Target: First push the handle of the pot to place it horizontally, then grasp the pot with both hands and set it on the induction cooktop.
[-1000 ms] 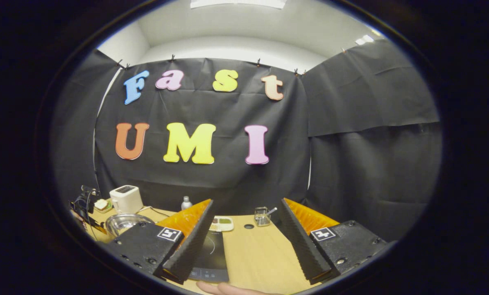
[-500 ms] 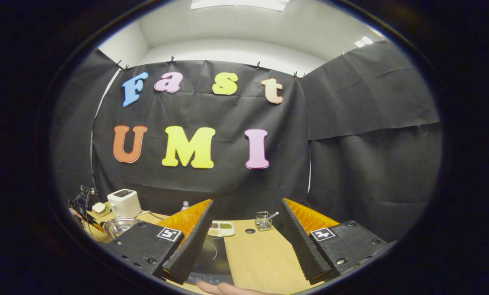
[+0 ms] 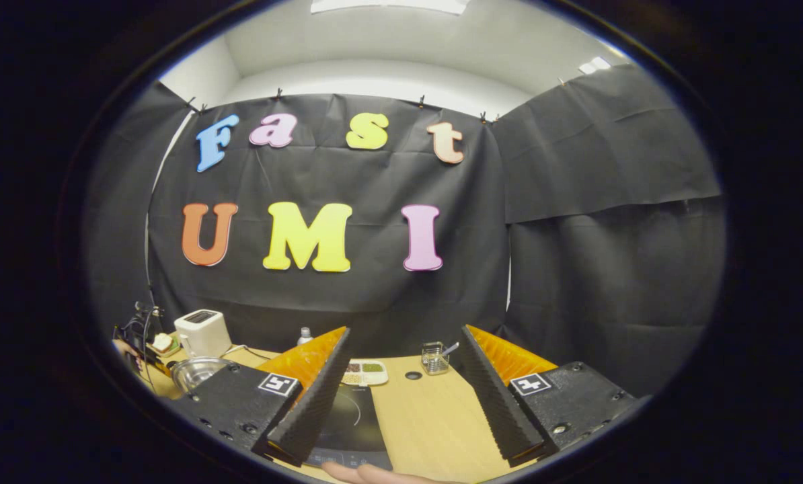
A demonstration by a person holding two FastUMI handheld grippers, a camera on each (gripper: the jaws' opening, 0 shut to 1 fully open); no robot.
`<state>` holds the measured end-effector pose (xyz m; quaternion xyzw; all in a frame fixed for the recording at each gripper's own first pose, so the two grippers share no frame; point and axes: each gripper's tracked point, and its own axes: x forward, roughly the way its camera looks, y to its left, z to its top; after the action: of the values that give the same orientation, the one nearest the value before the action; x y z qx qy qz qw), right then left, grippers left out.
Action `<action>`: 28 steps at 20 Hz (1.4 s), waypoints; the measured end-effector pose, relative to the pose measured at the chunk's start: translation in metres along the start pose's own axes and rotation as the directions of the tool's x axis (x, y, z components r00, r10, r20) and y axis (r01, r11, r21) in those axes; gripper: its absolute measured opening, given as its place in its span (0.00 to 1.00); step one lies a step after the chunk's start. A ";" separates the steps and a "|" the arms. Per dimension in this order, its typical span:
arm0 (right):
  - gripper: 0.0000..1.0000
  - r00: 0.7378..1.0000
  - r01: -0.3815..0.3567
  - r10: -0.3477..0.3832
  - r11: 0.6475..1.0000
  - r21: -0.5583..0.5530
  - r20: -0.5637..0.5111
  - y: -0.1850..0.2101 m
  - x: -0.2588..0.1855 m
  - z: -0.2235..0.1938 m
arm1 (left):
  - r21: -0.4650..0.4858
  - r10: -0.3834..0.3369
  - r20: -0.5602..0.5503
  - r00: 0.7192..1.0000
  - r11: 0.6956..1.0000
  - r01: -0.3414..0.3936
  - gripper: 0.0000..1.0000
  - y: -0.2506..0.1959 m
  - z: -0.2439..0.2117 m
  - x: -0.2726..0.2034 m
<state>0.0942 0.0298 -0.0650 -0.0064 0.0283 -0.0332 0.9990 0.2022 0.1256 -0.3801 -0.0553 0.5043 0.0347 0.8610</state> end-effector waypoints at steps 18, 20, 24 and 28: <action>0.98 0.988 -0.104 0.102 0.995 -0.012 -0.116 0.078 0.022 -0.058 | 0.096 -0.054 0.246 0.968 0.995 0.031 0.77 -0.012 0.009 -0.077; 0.97 0.982 -0.127 0.123 0.992 -0.016 -0.145 0.097 0.027 -0.071 | 0.106 -0.029 0.282 0.959 0.994 -0.001 0.88 -0.010 0.008 -0.085; 1.00 0.963 -0.181 0.172 0.983 -0.026 -0.207 0.137 0.040 -0.102 | 0.141 -0.024 0.348 0.937 0.990 -0.028 0.97 -0.013 0.016 -0.092; 0.98 0.932 -0.241 0.220 0.970 -0.039 -0.287 0.181 0.051 -0.138 | 0.141 -0.036 0.362 0.931 0.990 -0.017 0.98 -0.019 0.017 -0.085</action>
<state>0.1495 0.2059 -0.2083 -0.0350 0.1712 0.0849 0.9810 0.1773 0.1087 -0.2964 0.0109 0.3372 0.0043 0.9414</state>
